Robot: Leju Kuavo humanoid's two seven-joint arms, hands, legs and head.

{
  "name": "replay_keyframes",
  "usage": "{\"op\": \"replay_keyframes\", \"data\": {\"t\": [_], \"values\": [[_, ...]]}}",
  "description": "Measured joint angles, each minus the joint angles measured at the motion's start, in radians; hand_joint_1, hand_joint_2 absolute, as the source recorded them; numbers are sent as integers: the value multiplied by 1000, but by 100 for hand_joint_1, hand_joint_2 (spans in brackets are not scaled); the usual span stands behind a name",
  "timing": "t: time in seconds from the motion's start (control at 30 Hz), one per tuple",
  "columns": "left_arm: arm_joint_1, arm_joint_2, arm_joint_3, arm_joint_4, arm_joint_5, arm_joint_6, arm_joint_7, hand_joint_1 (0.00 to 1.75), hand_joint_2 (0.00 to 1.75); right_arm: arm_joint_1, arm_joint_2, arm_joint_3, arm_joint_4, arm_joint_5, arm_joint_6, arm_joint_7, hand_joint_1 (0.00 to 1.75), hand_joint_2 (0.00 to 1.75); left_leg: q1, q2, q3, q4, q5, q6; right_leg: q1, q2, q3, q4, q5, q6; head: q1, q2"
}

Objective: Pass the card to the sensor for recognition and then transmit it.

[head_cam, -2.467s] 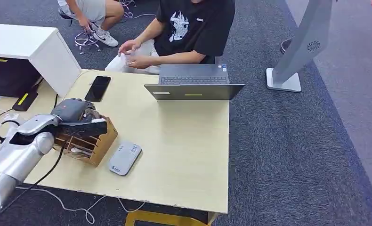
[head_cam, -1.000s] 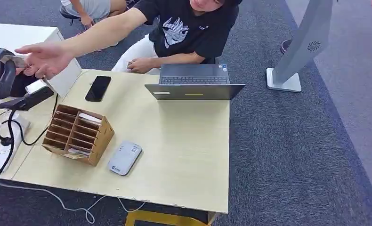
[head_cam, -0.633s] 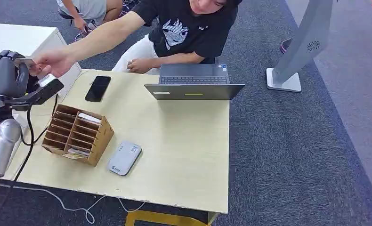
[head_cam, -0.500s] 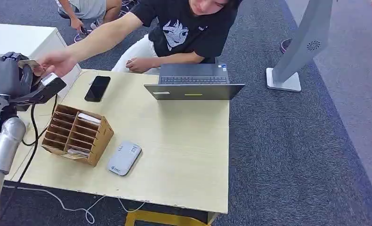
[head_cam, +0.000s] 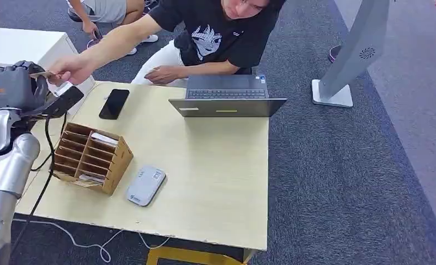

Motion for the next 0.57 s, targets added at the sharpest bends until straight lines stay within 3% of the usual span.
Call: {"op": "replay_keyframes", "data": {"t": [0.2, 0.33, 0.37, 0.57], "values": [[-11, -17, 4, 52, 3, 3, 7, 0, 175, -3, -2, 0, 0, 0, 3, 0, 0, 175, 0, 0, 0, 0, 0, 0, 0, 0, 0, 0, 0, 0, 1, 0], [-13, -33, 10, 96, 14, 44, -9, 0, 175, -6, -2, -1, 0, -2, 5, 1, 0, 175, 0, 0, 0, 0, 0, 0, 0, 0, 0, 0, 0, 0, 1, 0], [-13, -37, 14, 103, 17, 61, -19, 0, 0, -7, -2, -1, 0, -2, 4, 1, 0, 175, 0, 0, 0, 0, 0, 0, 0, 0, 0, 0, 0, 0, 1, 0], [-4, -73, 27, 95, 65, 114, -76, 0, 0, -8, -2, -1, 0, 0, 0, 3, 0, 175, 0, -1, 0, 0, 0, 0, 0, -1, 0, 0, 0, 0, 1, 0]]}}
